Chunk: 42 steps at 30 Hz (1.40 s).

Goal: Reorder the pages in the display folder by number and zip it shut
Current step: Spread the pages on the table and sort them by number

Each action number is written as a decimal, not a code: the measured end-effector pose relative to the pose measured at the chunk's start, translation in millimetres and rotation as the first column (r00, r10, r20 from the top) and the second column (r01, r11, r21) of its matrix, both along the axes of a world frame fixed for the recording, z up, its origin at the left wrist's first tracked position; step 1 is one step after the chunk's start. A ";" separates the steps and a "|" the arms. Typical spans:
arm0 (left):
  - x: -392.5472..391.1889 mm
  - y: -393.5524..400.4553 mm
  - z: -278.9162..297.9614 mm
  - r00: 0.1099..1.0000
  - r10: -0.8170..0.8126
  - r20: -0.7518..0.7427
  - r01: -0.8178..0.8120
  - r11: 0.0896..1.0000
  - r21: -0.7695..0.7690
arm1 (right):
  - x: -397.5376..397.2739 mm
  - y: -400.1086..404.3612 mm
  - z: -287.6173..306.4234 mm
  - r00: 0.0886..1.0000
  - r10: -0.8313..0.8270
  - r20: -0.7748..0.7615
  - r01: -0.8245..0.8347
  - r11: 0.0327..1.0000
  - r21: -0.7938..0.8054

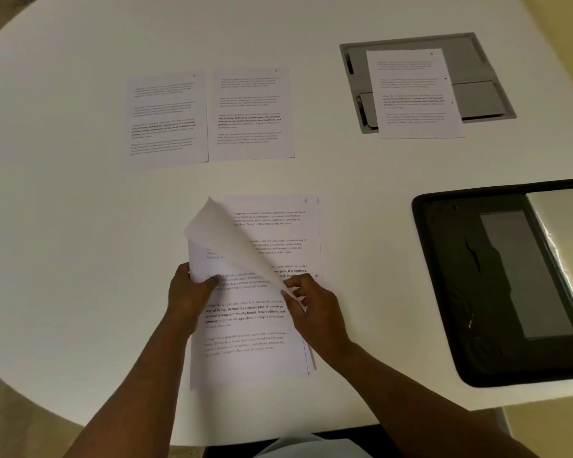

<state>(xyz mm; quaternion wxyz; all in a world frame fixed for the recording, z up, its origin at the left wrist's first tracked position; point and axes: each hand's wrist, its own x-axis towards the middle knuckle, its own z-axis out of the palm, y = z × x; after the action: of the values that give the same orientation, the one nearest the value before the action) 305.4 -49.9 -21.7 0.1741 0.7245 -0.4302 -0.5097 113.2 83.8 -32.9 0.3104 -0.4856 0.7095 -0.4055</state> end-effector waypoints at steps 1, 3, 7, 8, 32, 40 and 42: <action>-1.0 0.3 -2.0 1.000 -0.002 0.000 0.002 1.000 -0.009 | 0.8 -0.6 4.1 0.999 -0.025 0.037 0.024 0.999 0.022; -1.5 1.0 -7.0 1.000 0.001 0.018 0.000 1.000 -0.016 | 0.3 -5.6 16.9 0.970 -0.135 0.200 0.111 0.985 0.130; -4.4 4.6 -12.6 0.993 0.021 0.114 -0.019 1.000 -0.019 | -10.8 -17.9 22.5 0.561 -0.352 0.750 -0.037 0.894 0.447; -4.9 5.3 -13.3 0.989 0.017 0.147 -0.014 1.000 -0.022 | -12.2 -18.8 20.7 0.494 -0.383 0.780 -0.064 0.879 0.473; -11.0 1.4 -12.4 0.969 0.031 0.247 -0.045 0.998 0.052 | -34.1 -26.5 -5.8 0.797 -0.603 0.029 0.491 0.675 0.550; 46.3 3.7 3.6 0.999 0.034 -0.015 -0.035 0.998 -0.047 | -88.4 -5.6 -5.0 0.661 -0.727 0.185 0.501 0.611 0.613; 51.1 4.6 5.1 0.996 -0.003 -0.088 -0.001 0.999 -0.045 | -95.3 -4.1 -2.0 0.692 -0.699 0.181 0.472 0.629 0.618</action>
<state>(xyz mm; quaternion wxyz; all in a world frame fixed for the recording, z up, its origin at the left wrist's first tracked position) 356.5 -45.4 -16.7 0.2089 0.6970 -0.4336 -0.5315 18.0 79.7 -34.8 0.4170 -0.0213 0.8316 -0.3663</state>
